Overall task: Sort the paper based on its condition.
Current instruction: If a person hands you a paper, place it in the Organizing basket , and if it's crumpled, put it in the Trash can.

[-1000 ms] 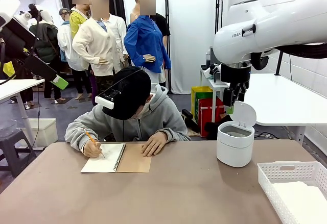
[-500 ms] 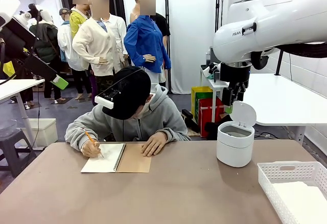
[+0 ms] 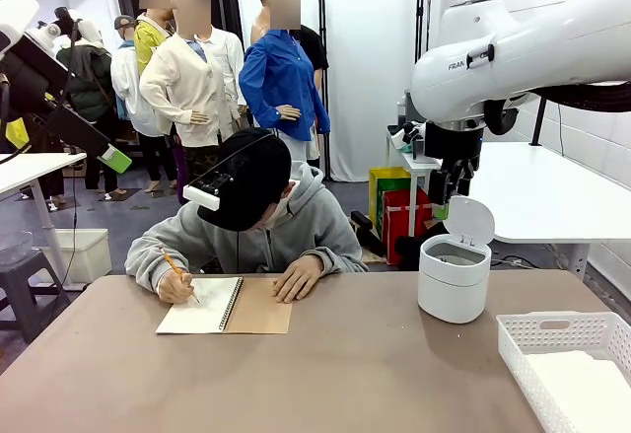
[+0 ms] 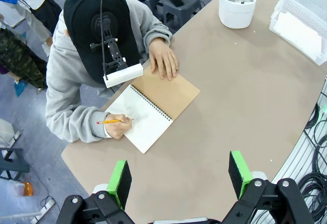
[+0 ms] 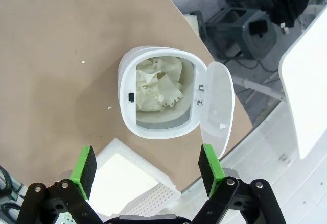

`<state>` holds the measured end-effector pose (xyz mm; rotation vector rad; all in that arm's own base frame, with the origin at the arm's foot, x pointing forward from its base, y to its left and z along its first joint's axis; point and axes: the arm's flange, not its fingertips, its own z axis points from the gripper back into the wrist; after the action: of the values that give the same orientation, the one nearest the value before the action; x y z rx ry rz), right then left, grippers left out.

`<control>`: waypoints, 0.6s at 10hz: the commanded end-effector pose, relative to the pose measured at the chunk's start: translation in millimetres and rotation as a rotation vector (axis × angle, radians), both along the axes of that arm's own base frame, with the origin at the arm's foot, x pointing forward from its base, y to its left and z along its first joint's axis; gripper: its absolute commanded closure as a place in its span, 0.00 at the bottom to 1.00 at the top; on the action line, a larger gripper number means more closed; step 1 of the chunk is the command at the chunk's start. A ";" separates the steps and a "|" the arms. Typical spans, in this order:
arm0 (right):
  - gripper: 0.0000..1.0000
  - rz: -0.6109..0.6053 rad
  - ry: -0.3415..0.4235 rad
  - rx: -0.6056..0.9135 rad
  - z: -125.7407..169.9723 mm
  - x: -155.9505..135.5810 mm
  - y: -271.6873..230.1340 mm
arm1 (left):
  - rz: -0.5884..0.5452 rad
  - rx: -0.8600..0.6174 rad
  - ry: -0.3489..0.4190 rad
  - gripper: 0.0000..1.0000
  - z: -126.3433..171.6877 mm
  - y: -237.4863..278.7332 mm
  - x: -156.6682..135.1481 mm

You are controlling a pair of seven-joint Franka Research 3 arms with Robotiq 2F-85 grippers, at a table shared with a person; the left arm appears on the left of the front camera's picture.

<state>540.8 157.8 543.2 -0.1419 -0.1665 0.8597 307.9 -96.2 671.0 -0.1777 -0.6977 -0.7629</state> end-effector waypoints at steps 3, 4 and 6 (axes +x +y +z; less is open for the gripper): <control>0.00 -0.002 0.003 -0.011 -0.5 1.8 -1.8 | -0.004 -0.007 0.002 0.00 0.2 1.3 0.2; 0.00 -0.002 0.003 -0.011 -0.5 1.8 -1.8 | -0.004 -0.007 0.002 0.00 0.2 1.3 0.2; 0.00 -0.002 0.003 -0.011 -0.5 1.8 -1.8 | -0.004 -0.007 0.002 0.00 0.2 1.3 0.2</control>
<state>540.8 157.8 543.2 -0.1419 -0.1664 0.8597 307.9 -96.2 671.0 -0.1777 -0.6977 -0.7629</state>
